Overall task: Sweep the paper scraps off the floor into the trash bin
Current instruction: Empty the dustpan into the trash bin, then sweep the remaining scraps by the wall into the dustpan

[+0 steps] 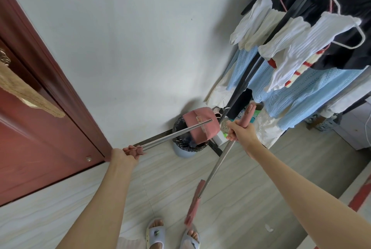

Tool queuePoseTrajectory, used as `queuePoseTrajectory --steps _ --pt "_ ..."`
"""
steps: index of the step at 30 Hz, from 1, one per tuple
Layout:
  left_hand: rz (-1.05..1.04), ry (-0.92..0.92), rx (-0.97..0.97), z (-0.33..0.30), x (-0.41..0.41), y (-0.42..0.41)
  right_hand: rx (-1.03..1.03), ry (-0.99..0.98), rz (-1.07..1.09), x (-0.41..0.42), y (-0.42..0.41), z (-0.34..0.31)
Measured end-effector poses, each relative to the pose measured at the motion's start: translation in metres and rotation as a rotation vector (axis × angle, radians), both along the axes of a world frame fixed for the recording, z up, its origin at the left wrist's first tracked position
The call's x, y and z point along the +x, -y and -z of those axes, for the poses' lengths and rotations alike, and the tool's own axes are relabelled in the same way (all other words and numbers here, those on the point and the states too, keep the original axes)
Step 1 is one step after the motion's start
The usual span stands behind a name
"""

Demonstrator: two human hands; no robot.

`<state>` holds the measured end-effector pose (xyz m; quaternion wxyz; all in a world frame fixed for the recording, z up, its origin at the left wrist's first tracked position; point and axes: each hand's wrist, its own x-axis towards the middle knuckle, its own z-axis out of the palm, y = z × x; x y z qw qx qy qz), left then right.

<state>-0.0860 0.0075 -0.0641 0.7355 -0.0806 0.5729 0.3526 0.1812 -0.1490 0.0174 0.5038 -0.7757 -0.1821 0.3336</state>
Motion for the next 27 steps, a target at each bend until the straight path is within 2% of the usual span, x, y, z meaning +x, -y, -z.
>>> queuePoseTrajectory --steps 4,7,12,17,27 --pt "0.023 -0.074 0.054 -0.014 0.011 0.002 0.006 0.016 -0.007 -0.001 0.001 -0.002" --pt "-0.003 -0.050 0.067 -0.023 0.013 -0.004 -0.018 0.055 0.003 0.004 0.004 -0.004" --pt "0.156 -0.050 0.157 -0.045 0.015 -0.016 -0.074 0.125 0.063 0.015 0.015 -0.010" --pt "0.259 -0.038 0.347 -0.103 0.027 -0.037 -0.121 0.117 0.149 0.026 0.027 -0.020" --pt "1.054 -0.185 0.783 -0.224 0.096 0.002 -0.018 0.189 0.304 0.040 0.040 -0.062"
